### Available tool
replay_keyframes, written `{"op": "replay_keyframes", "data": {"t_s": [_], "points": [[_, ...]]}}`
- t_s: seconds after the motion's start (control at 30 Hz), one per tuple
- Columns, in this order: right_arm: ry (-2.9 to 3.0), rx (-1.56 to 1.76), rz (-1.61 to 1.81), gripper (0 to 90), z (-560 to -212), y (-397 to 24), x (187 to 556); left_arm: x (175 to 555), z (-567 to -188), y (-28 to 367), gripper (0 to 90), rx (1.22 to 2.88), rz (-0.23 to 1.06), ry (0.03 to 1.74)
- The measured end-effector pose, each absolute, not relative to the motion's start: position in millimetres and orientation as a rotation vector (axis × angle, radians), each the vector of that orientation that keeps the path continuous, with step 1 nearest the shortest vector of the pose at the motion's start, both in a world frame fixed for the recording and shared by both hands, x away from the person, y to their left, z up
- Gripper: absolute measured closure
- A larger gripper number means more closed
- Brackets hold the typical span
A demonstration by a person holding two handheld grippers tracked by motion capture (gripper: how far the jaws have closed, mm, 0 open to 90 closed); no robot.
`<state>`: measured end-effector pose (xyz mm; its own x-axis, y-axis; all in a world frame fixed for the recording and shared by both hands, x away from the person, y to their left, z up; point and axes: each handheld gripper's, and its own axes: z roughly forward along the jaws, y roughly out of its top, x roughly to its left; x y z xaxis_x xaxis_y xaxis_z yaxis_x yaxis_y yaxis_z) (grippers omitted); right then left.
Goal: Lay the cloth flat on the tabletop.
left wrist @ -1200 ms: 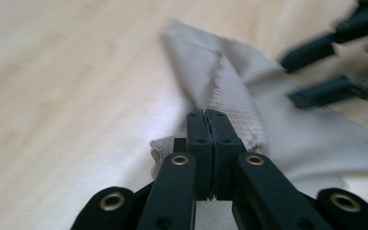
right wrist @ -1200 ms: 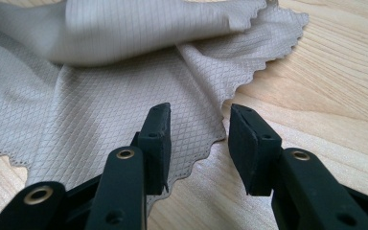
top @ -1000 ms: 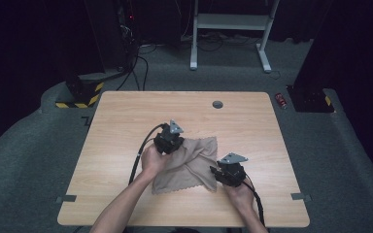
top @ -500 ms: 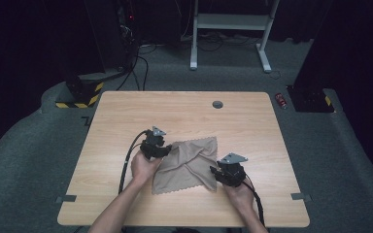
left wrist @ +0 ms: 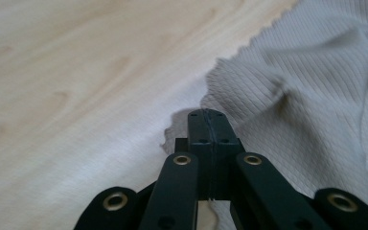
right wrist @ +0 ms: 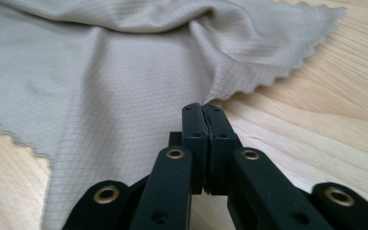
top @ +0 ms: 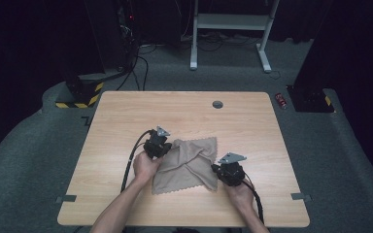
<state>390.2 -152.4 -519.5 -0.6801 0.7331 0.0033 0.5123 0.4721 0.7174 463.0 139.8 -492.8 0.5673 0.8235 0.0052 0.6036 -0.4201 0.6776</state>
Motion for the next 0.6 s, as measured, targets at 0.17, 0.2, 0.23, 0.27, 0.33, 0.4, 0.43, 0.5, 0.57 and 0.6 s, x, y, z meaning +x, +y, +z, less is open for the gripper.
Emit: {"op": "replay_keyframes", "data": {"t_s": [0.17,0.2,0.23,0.27,0.33,0.4,0.43,0.5,0.57,0.6], "points": [[2.414,1.086,1.01,89.2,-516,-163,391,475,-475,148,90.0,2.139,0.534,1.163],[2.412,1.096,1.01,89.2,-515,-165,392,478,-474,149,90.0,2.146,0.539,1.17],[2.409,1.102,1.01,89.1,-515,-166,392,481,-475,149,90.0,2.138,0.547,1.184],[2.406,1.107,1.013,89.0,-515,-168,393,483,-476,150,89.9,2.14,0.551,1.201],[2.409,1.144,1.014,85.7,-516,-170,395,485,-480,148,81.8,2.123,0.539,1.237],[2.406,1.15,1.024,79.7,-517,-171,396,480,-482,146,71.4,2.127,0.548,1.222],[2.401,1.16,1.027,78.3,-516,-171,396,476,-483,145,68.6,2.129,0.563,1.212],[2.379,1.169,1.063,75.7,-512,-174,396,467,-484,145,63.4,2.143,0.576,1.196],[2.367,1.184,1.071,73.4,-508,-176,398,460,-485,148,61.5,2.131,0.565,1.198],[2.359,1.187,1.081,72.6,-505,-176,399,456,-486,149,61.2,2.126,0.557,1.199]]}}
